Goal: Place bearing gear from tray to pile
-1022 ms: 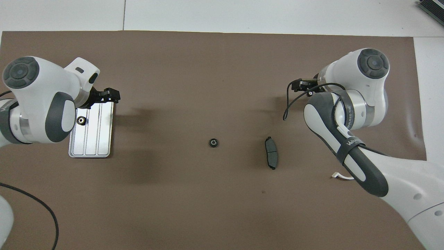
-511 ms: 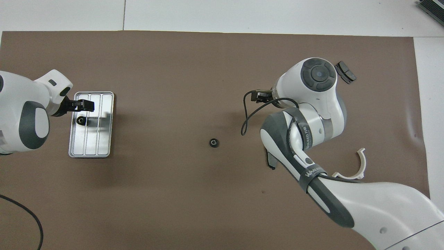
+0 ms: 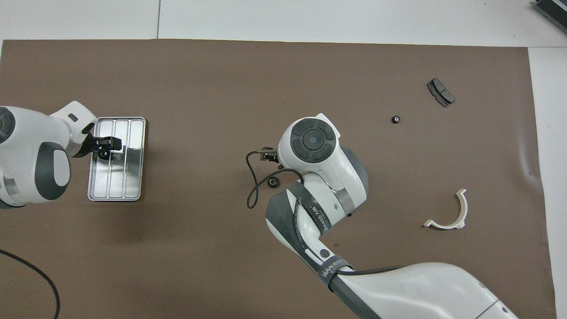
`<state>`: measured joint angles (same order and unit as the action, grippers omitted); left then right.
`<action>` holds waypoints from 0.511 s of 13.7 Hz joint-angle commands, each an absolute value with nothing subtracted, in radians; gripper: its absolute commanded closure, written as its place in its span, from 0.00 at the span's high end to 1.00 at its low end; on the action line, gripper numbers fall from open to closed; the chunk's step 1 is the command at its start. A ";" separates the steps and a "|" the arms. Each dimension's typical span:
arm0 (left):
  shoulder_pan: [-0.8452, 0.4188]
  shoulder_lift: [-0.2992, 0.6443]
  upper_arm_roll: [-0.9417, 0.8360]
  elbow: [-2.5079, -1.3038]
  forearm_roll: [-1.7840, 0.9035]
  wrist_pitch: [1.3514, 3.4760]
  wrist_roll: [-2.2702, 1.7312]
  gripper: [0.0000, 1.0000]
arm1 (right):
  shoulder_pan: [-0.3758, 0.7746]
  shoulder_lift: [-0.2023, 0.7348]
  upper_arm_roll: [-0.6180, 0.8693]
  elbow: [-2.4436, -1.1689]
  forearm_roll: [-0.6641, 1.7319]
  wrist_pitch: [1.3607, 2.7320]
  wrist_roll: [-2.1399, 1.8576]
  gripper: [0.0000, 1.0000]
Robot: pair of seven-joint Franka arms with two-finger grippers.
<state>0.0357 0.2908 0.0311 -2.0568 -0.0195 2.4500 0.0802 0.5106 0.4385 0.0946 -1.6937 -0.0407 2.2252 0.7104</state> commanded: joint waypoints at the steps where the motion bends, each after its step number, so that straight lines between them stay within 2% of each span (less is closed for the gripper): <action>1: 0.044 0.279 0.025 -2.097 -0.018 2.491 0.094 0.65 | 0.537 0.508 0.090 -1.629 -0.058 2.226 0.752 1.00; 4: 0.046 0.278 0.025 -2.102 -0.018 2.491 0.094 0.42 | 0.572 0.549 0.091 -1.632 -0.066 2.253 0.761 1.00; 7: 0.045 0.279 0.025 -2.100 -0.018 2.490 0.094 0.30 | 0.578 0.548 0.091 -1.669 -0.067 2.269 0.759 0.97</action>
